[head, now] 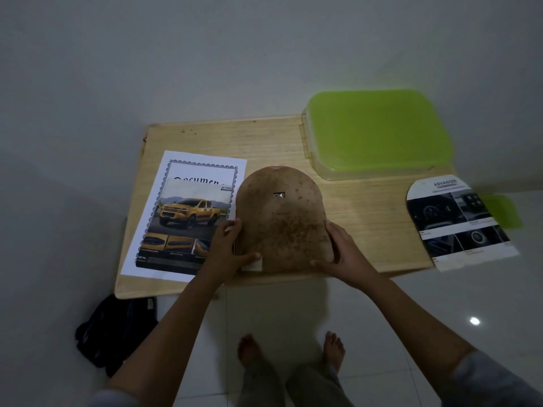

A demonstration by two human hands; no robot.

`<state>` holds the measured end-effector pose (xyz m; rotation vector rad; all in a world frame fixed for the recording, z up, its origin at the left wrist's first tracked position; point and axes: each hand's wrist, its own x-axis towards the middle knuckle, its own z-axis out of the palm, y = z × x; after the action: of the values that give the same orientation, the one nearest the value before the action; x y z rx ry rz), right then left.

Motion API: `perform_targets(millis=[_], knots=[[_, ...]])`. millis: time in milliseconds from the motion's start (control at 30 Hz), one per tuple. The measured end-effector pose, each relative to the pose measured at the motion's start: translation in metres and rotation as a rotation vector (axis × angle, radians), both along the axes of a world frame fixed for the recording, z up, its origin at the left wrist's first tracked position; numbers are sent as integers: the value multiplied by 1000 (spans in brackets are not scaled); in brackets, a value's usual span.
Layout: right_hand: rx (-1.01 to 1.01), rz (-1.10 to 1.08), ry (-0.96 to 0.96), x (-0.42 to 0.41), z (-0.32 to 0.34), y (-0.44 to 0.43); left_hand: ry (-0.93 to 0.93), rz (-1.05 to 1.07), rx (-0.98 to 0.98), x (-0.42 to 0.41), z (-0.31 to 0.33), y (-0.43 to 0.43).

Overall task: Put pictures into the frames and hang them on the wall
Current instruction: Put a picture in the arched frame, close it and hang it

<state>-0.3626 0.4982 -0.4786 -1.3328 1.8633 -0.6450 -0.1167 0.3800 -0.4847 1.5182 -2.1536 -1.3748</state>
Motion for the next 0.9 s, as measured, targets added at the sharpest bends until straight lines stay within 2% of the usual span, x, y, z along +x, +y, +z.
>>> perform_targets(millis=[433, 900], knots=[[-3, -77, 71, 15, -6, -1, -39, -66, -28, 4, -1, 7], [17, -132, 157, 24, -4, -5, -68, -10, -41, -3, -2, 12]])
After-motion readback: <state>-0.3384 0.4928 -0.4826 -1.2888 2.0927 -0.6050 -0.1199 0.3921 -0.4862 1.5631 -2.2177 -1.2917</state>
